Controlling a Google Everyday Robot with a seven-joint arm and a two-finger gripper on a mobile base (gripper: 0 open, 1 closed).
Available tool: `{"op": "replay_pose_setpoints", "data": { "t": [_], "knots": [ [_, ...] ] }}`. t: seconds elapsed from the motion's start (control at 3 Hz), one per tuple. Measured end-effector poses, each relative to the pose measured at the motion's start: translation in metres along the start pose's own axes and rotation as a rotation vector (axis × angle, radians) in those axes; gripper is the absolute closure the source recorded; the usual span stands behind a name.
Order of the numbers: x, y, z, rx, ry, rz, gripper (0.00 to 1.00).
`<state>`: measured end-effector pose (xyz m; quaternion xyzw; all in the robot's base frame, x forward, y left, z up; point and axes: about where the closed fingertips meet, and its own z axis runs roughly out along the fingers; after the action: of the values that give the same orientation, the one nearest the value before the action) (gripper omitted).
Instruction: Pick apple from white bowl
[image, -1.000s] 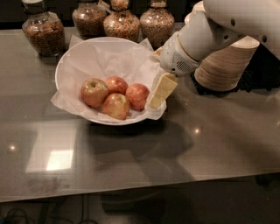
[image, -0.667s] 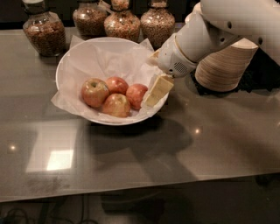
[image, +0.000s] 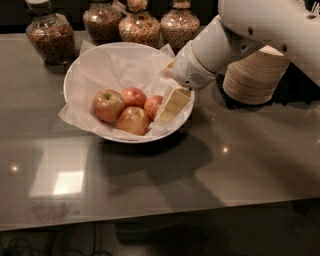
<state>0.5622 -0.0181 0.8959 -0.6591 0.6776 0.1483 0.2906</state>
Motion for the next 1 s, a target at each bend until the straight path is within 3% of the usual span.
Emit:
{"op": "replay_pose_setpoints", "data": {
  "t": [0.67, 1.0],
  "knots": [
    [0.008, 0.004, 0.025, -0.061, 0.014, 0.036, 0.37],
    [0.018, 0.006, 0.033, -0.080, 0.024, 0.070, 0.41]
  ]
}}
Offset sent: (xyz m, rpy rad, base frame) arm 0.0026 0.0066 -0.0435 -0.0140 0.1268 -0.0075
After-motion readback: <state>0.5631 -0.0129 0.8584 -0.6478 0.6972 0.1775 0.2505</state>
